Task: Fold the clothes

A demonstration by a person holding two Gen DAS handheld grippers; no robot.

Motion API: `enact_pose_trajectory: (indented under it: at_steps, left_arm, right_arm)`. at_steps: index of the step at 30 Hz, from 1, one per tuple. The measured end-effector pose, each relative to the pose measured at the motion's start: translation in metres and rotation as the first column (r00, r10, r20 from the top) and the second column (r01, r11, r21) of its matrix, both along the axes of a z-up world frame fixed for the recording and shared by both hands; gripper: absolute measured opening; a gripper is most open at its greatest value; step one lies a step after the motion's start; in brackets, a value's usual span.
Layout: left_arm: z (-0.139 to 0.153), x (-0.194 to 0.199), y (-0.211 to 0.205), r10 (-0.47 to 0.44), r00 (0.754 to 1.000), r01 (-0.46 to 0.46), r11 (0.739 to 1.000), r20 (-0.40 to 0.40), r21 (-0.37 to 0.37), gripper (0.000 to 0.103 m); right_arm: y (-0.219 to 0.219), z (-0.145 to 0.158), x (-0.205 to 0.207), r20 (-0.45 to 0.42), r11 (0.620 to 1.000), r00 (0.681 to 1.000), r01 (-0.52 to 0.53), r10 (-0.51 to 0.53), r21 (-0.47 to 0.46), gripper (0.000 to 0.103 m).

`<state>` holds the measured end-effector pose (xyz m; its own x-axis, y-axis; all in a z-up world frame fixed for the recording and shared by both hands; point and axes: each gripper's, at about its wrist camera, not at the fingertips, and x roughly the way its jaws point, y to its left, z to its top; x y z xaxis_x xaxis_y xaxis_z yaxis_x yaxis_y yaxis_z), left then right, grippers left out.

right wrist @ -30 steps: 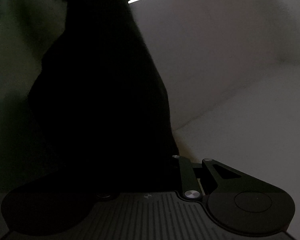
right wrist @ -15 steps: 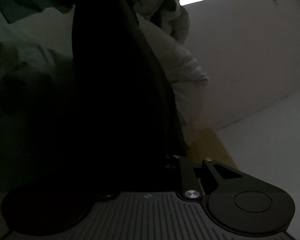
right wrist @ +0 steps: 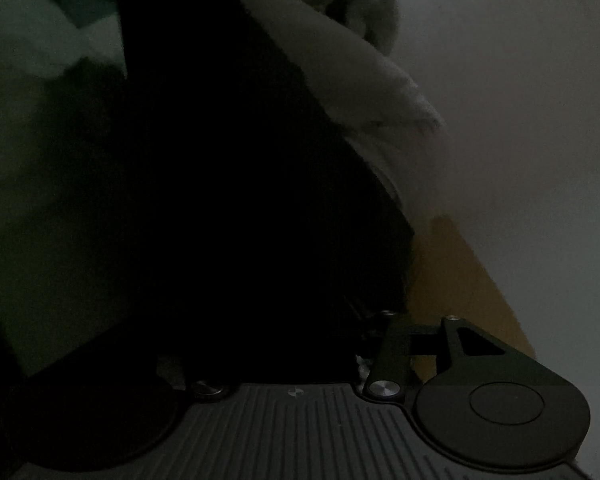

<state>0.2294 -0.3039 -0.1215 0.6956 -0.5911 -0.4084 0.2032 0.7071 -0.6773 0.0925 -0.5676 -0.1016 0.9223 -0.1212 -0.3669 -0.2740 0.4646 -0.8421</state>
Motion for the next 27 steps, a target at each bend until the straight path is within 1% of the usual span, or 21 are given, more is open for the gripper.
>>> enact_pose_trajectory:
  at_steps: [2,3,4,5,6,7,8,10,11,12,15,16,17,18,19,21,22,23,25,27]
  left_arm:
    - [0.012,-0.016,0.016,0.024,0.999,-0.023,1.000,0.023,-0.012,0.088]
    - [0.018,-0.026,0.024,0.038,0.999,-0.037,0.999,0.039,-0.020,0.089]
    - [0.024,-0.026,0.025,0.041,0.997,-0.039,0.999,0.061,-0.028,0.091]
    - [0.034,-0.027,0.026,0.036,0.995,-0.034,0.999,0.090,-0.025,0.092]
    - [0.045,-0.028,0.024,0.024,0.992,-0.023,1.000,0.121,-0.010,0.092]
    - [0.053,-0.025,0.018,0.007,0.989,-0.008,1.000,0.149,0.007,0.093]
    - [0.060,-0.020,0.008,-0.013,0.985,0.009,1.000,0.170,0.026,0.094]
    - [0.068,-0.002,-0.013,-0.066,0.979,0.055,0.996,0.192,0.066,0.094]
    - [0.070,0.009,-0.025,-0.100,0.976,0.083,0.992,0.195,0.094,0.094]
    - [0.072,0.020,-0.038,-0.128,0.971,0.103,0.987,0.203,0.127,0.094]
    - [0.070,0.054,-0.073,-0.201,0.956,0.151,0.961,0.211,0.233,0.091]
    - [0.066,0.065,-0.084,-0.223,0.951,0.162,0.949,0.213,0.272,0.088]
    - [0.060,0.061,-0.088,-0.242,0.947,0.172,0.936,0.209,0.306,0.087]
    - [0.052,0.068,-0.095,-0.262,0.944,0.182,0.921,0.201,0.346,0.082]
    - [0.043,0.073,-0.101,-0.279,0.939,0.187,0.903,0.199,0.387,0.081]
    - [0.031,0.062,-0.110,-0.316,0.923,0.185,0.865,0.219,0.466,0.081]
    - [0.024,0.061,-0.113,-0.325,0.919,0.184,0.853,0.222,0.488,0.081]
    - [0.017,0.061,-0.116,-0.334,0.916,0.182,0.842,0.224,0.508,0.081]
    - [0.006,0.059,-0.121,-0.350,0.905,0.179,0.829,0.242,0.530,0.085]
    - [-0.004,0.054,-0.122,-0.362,0.894,0.166,0.815,0.264,0.554,0.087]
  right_arm:
    - [-0.011,0.024,-0.026,-0.016,0.997,1.000,0.016,-0.015,0.075,0.058]
    - [-0.012,0.035,-0.037,-0.016,0.991,1.000,0.022,-0.020,0.130,0.059]
    - [-0.013,0.046,-0.052,-0.009,0.979,1.000,0.028,-0.027,0.203,0.063]
    - [-0.017,0.058,-0.066,-0.003,0.957,0.999,0.036,-0.036,0.289,0.068]
    - [-0.020,0.072,-0.071,-0.001,0.924,0.999,0.043,-0.046,0.380,0.071]
    - [-0.021,0.086,-0.063,0.000,0.884,0.998,0.049,-0.055,0.465,0.073]
    - [-0.021,0.097,-0.052,0.000,0.842,0.998,0.055,-0.065,0.537,0.074]
    - [-0.021,0.111,-0.042,-0.002,0.766,0.997,0.063,-0.080,0.640,0.074]
    - [-0.019,0.113,-0.029,-0.007,0.740,0.997,0.064,-0.080,0.670,0.074]
    - [-0.017,0.111,-0.013,-0.022,0.714,0.996,0.077,-0.086,0.695,0.074]
    - [-0.015,0.089,0.020,-0.089,0.639,0.989,0.145,-0.120,0.755,0.074]
    - [-0.017,0.079,0.023,-0.111,0.618,0.985,0.167,-0.129,0.768,0.073]
    - [-0.020,0.069,0.019,-0.132,0.602,0.982,0.187,-0.134,0.777,0.073]
    - [-0.023,0.061,0.023,-0.153,0.588,0.978,0.207,-0.140,0.782,0.073]
    - [-0.026,0.053,0.030,-0.169,0.578,0.974,0.225,-0.149,0.785,0.073]
    - [-0.030,0.038,0.042,-0.187,0.561,0.969,0.247,-0.163,0.790,0.078]
    - [-0.032,0.032,0.049,-0.201,0.558,0.965,0.260,-0.167,0.788,0.083]
    - [-0.033,0.026,0.054,-0.216,0.558,0.962,0.273,-0.167,0.783,0.086]
    - [-0.035,0.012,0.064,-0.244,0.563,0.956,0.294,-0.165,0.773,0.088]
    - [-0.034,-0.001,0.069,-0.246,0.566,0.954,0.300,-0.171,0.768,0.090]
